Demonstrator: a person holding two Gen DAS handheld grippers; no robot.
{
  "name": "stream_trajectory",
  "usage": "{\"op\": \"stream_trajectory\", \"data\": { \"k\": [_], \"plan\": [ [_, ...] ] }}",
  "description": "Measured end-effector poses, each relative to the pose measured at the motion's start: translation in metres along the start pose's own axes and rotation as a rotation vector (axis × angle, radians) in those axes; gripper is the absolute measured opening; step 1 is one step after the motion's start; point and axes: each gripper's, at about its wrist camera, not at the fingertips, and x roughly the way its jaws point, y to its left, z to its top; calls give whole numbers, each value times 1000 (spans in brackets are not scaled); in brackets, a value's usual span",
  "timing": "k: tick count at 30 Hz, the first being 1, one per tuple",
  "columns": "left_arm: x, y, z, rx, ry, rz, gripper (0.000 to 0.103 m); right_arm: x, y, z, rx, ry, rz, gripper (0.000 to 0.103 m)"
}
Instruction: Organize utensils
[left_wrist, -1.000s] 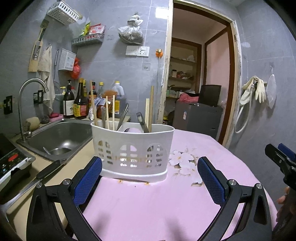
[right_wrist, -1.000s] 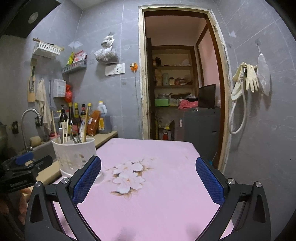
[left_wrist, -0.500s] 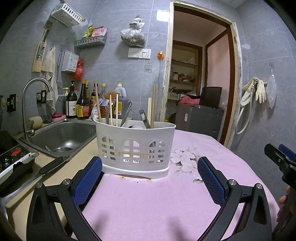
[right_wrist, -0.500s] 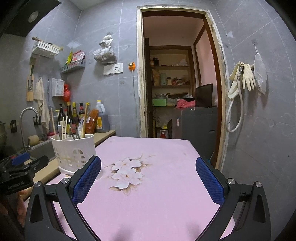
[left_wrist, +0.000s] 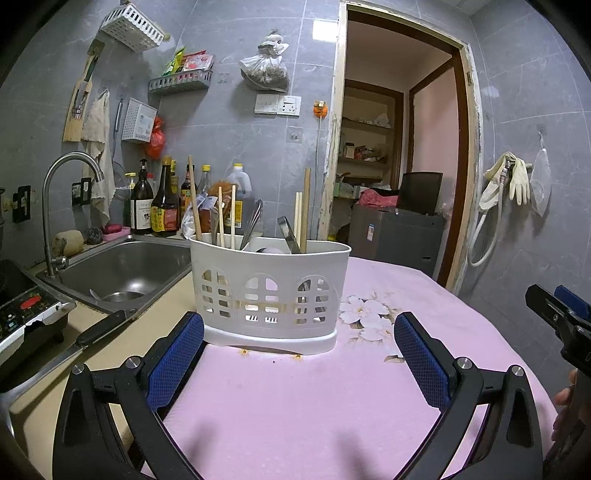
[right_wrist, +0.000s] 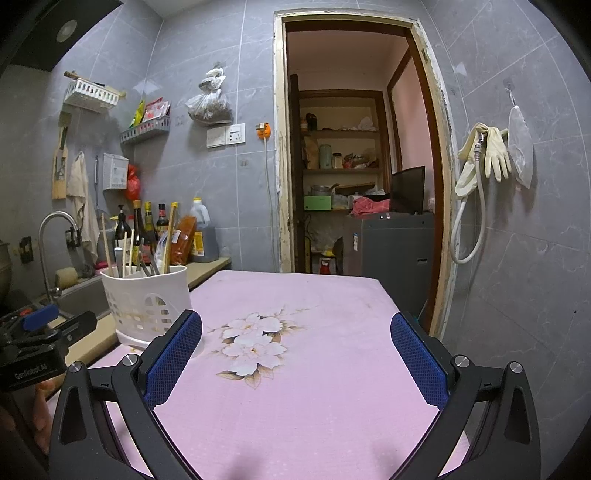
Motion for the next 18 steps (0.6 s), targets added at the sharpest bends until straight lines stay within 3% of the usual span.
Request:
{"op": "stream_trajectory", "data": {
  "k": [18],
  "plan": [
    [2,3,0,-5,-3,3,101,0,0,1,-1,0,-1,103]
  ]
}}
